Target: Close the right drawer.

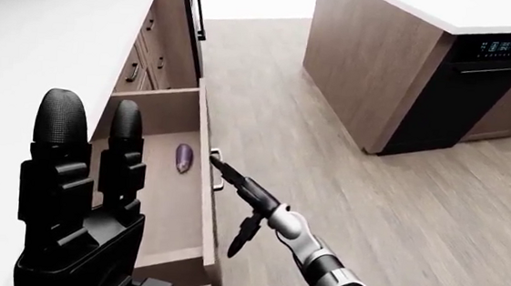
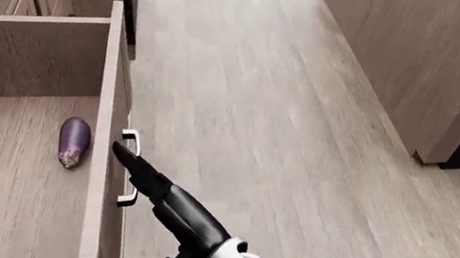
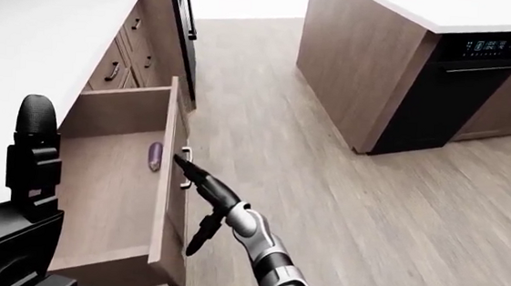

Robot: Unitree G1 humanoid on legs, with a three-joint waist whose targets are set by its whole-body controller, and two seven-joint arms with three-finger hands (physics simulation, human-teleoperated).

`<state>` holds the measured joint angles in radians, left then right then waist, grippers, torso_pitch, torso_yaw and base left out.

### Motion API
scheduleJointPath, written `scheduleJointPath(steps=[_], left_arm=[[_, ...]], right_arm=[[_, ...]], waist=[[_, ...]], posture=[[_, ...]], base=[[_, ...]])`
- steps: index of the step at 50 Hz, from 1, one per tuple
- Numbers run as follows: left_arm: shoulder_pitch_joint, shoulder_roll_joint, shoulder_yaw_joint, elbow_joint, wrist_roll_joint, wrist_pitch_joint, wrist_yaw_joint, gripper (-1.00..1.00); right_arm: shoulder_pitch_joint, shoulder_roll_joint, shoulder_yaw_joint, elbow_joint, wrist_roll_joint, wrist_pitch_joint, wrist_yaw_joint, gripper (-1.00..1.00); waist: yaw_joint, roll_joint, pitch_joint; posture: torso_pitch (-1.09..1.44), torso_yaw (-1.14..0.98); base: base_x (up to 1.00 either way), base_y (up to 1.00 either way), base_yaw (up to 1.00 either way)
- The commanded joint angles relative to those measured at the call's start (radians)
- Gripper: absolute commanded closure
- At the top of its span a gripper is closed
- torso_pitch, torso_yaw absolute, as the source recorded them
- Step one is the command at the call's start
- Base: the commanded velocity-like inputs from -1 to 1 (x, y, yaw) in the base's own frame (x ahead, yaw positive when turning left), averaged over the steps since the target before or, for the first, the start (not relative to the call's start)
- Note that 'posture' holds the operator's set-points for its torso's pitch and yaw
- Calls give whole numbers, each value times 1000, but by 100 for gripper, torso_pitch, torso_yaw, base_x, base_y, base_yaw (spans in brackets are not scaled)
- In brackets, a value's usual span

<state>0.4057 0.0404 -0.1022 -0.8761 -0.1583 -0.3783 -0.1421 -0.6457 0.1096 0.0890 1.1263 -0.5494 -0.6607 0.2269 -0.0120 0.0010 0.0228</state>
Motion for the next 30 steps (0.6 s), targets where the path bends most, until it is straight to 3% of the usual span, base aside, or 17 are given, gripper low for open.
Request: scheduleJointPath(steps=[1, 30], left_arm=[[-4, 0, 0, -35, -2, -18, -1, -100], [-6, -2, 3, -34, -8, -18, -5, -100]], right_arm=[[-23, 29, 47, -22, -48, -68, 63, -100], [-65, 63, 52, 23, -77, -67, 88, -100]], waist=[[9, 3, -15], [12, 8, -9]], posture=[[0, 0], [0, 0]], base=[[0, 0, 0], [0, 0, 0]])
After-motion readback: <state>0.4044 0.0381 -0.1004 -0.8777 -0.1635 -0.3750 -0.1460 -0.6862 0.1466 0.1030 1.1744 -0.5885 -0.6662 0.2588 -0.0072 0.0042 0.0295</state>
